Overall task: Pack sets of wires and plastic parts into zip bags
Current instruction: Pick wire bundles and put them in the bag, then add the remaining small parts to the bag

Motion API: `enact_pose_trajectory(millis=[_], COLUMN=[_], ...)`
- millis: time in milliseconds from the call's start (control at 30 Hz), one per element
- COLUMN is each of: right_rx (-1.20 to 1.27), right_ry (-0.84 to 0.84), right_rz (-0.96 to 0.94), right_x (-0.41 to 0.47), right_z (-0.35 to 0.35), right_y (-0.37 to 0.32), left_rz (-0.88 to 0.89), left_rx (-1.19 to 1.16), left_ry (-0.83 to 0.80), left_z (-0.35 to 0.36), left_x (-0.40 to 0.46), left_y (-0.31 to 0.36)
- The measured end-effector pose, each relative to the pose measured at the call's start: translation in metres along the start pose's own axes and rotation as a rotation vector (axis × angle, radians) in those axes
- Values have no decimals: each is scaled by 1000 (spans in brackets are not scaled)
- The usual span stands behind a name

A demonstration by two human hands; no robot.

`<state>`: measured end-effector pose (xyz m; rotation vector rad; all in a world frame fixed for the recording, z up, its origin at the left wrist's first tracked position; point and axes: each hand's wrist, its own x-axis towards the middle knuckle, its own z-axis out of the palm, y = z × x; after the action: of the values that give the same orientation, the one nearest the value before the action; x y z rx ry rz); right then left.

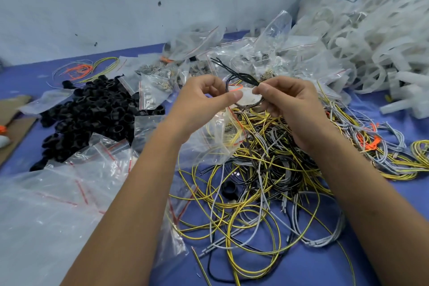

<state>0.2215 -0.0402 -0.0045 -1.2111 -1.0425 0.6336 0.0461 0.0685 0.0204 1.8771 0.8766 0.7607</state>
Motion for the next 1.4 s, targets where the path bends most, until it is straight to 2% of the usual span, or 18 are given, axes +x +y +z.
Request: enact_pose_trajectory(millis=[100, 167, 233, 300, 433, 500, 600, 700, 767, 833, 900, 967, 1233, 1333, 1400], right_rx=[25, -15, -77, -91, -8, -106, -409, -477, -351, -106, 78, 115, -87, -344, -481], right_ry=[146, 220, 243, 194, 88, 71, 5, -19, 4, -4, -75, -154, -326, -339, -276], right_rz=[-40, -53, -71, -75, -47, -33, -12, -5, 33, 99, 122, 97, -14, -149, -234], right_x=[1, 3, 3, 2, 1, 2, 2, 0, 1, 2, 1, -1, -12, -19, -22], right_z=[0, -1, -2, -2, -2, -5, -6, -2, -2, -2, 0, 5, 23, 27, 31], right_y=[-1, -2, -2, -3, -4, -3, 1, 1, -1, -3, -4, -4, -3, -7, -3], left_rz=[-1, -68, -148, -195, -192, -129, 28, 213, 346, 448, 511, 535, 596, 604, 601], left_rx=[389, 579, 546, 458, 284, 242, 280, 317, 358, 392, 420, 447, 369, 291, 269], left_ry=[153, 151, 77, 34, 72, 173, 286, 337, 337, 297, 277, 284, 298, 332, 336], left_z=[2, -1, -5, -8, -7, -5, -5, -3, 3, 13, 25, 36, 53, 55, 56], left_x=[2, 1, 1, 1, 1, 1, 1, 0, -3, -6, -9, -12, -20, -21, -20], left_y=[1, 4, 4, 2, 5, 8, 14, 20, 27, 32, 35, 36, 42, 43, 42])
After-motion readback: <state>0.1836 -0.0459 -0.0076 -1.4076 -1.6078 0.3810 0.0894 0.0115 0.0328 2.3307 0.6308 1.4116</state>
